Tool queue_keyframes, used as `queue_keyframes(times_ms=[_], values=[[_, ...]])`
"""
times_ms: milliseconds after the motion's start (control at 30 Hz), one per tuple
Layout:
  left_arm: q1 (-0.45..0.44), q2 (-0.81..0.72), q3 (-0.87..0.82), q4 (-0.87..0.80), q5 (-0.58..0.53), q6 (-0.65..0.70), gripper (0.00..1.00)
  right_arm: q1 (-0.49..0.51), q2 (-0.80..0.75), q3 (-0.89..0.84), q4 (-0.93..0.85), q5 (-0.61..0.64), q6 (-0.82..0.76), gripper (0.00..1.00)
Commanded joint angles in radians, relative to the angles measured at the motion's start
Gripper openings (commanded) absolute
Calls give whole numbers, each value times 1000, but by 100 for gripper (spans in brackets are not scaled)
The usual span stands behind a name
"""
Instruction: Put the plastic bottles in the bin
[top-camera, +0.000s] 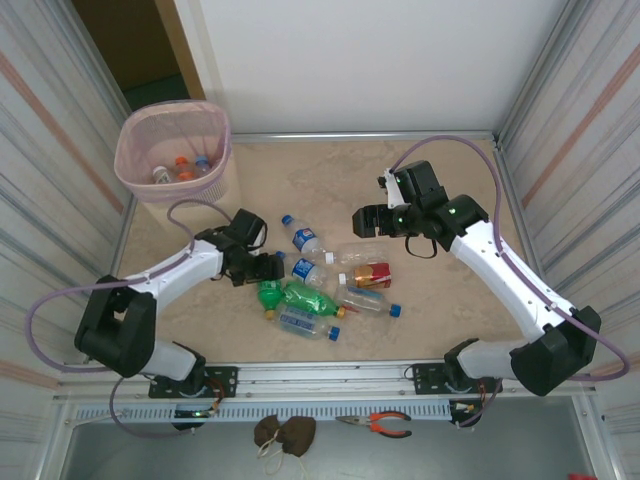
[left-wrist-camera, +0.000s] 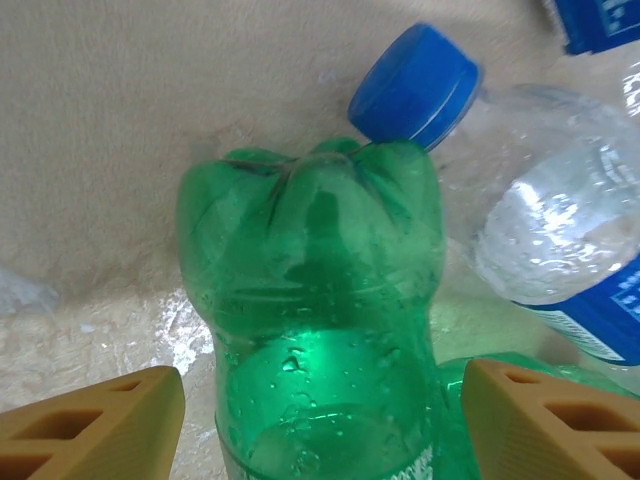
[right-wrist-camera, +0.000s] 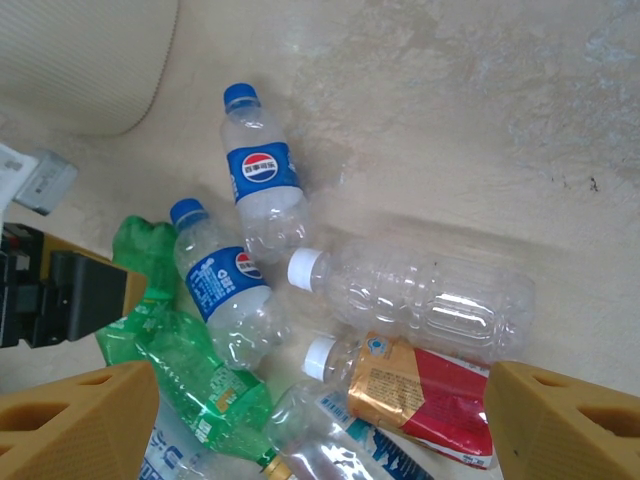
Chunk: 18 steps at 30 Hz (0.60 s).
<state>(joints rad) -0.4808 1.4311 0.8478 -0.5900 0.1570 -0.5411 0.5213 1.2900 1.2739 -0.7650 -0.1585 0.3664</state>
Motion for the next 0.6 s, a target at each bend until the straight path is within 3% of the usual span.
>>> queue_keyframes(times_ms=[0, 267, 567], values=[[-4, 18, -19, 23, 23, -19, 73, -7, 11, 27, -14, -17, 17, 84], [-3, 43, -42, 22, 52, -18, 73, -7, 15, 23, -11, -18, 17, 83], [-4, 36, -55, 18, 47, -19, 66, -7, 16, 18, -11, -17, 17, 84]])
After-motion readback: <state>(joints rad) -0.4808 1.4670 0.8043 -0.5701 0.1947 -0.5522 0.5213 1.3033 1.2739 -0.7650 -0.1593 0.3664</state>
